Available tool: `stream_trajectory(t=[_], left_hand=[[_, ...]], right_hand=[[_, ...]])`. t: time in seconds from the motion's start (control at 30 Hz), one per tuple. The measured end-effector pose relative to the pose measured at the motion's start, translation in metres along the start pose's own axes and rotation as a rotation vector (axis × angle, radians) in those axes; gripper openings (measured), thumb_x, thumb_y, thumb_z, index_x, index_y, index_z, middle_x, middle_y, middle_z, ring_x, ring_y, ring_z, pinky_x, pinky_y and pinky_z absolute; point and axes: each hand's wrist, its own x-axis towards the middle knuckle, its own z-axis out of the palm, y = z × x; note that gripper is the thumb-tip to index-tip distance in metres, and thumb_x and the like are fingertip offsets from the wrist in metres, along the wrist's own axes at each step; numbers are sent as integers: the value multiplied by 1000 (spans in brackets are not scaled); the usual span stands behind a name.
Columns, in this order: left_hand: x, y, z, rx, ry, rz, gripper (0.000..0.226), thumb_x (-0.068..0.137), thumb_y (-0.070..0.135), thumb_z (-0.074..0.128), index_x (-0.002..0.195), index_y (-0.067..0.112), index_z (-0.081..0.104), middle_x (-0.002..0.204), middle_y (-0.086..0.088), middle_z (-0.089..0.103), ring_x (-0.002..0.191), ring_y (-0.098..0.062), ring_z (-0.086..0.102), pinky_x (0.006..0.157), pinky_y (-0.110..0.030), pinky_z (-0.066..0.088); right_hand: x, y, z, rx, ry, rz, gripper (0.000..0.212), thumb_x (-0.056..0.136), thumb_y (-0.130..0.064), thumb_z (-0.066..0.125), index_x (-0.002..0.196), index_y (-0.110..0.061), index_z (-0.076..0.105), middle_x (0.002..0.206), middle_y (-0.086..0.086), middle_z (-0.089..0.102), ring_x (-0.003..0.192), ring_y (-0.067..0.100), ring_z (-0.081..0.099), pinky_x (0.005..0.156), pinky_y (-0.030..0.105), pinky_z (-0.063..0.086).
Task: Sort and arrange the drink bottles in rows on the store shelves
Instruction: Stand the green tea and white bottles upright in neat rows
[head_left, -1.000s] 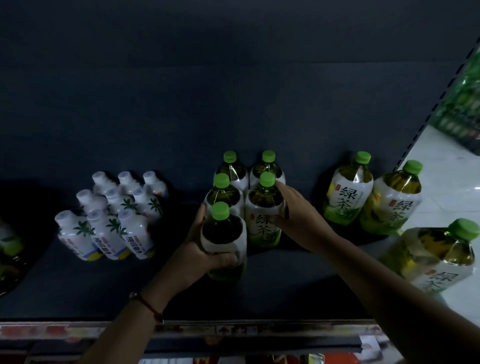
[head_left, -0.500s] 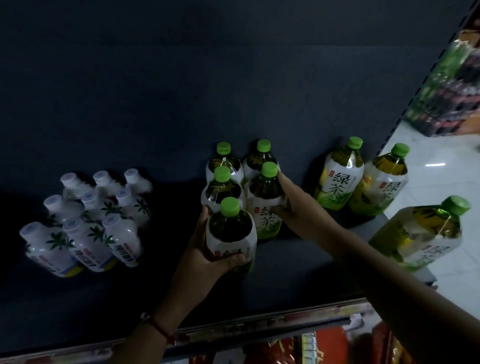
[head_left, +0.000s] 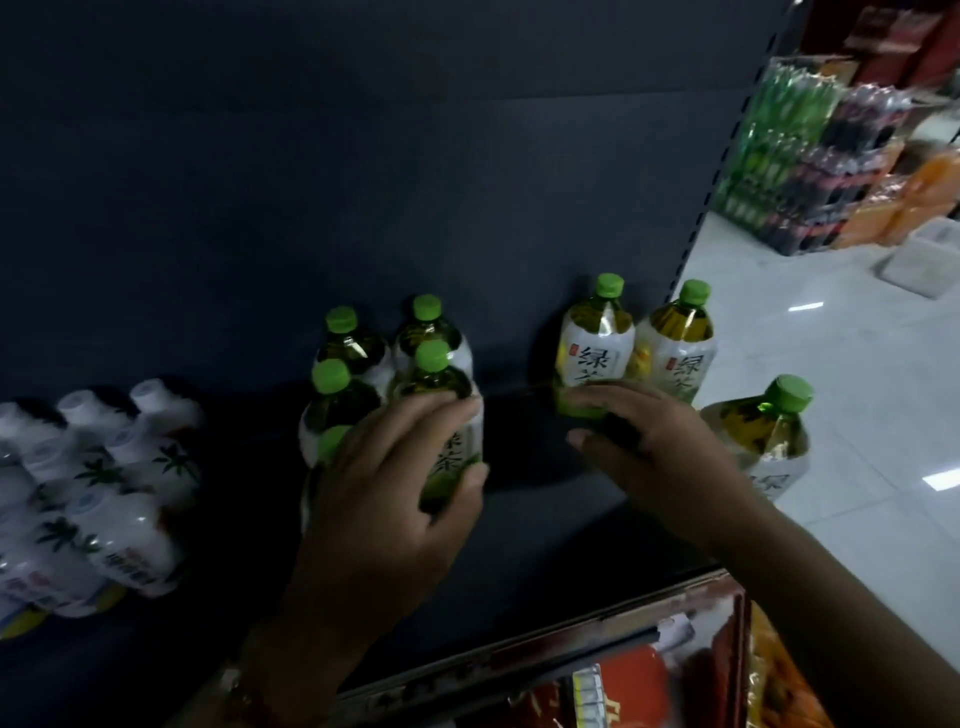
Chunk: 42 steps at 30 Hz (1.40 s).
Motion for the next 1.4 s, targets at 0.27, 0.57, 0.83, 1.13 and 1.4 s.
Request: stream_trajectory(t=[0.27, 0.57, 0.83, 1.13, 1.4], left_hand=[[145, 40, 155, -112, -268, -221, 75, 86, 35, 69, 151, 33, 32, 151, 5, 34, 137, -16, 38, 111, -31, 35], [187, 22, 242, -257, -95, -629, 72, 68, 44, 82, 129, 26, 49, 134, -3, 49, 119, -24, 54, 99, -34, 45], [146, 51, 218, -56, 1, -602, 51, 75, 44, 77, 113, 28, 46, 112, 4, 42, 104, -25, 58, 81, -26, 41], [40, 73, 141, 73, 70, -648, 57, 78, 52, 72, 121, 27, 45, 115, 6, 53, 103, -16, 57, 80, -25, 44], [-1, 49, 100, 557, 130, -410, 88, 81, 53, 72, 152, 24, 29, 140, -5, 51, 124, -25, 48, 99, -36, 40]], right_hand=[[-17, 90, -78, -378, 31, 52, 37, 80, -28, 71, 117, -26, 68, 117, -3, 67, 106, 23, 63, 94, 35, 46], [-34, 156, -82, 451, -106, 295, 40, 74, -31, 79, 109, -36, 61, 105, -8, 69, 100, 6, 66, 90, 41, 56], [-32, 182, -67, 441, -141, 128, 73, 60, -60, 81, 122, -36, 51, 121, -6, 58, 112, 16, 60, 90, 45, 54], [-22, 163, -36, 521, -24, 175, 74, 53, -67, 80, 111, -26, 59, 104, 1, 68, 96, 23, 67, 79, 54, 55], [2, 115, 0, 584, -34, 144, 51, 61, -49, 76, 104, -30, 58, 103, 4, 65, 95, 22, 65, 77, 46, 56]])
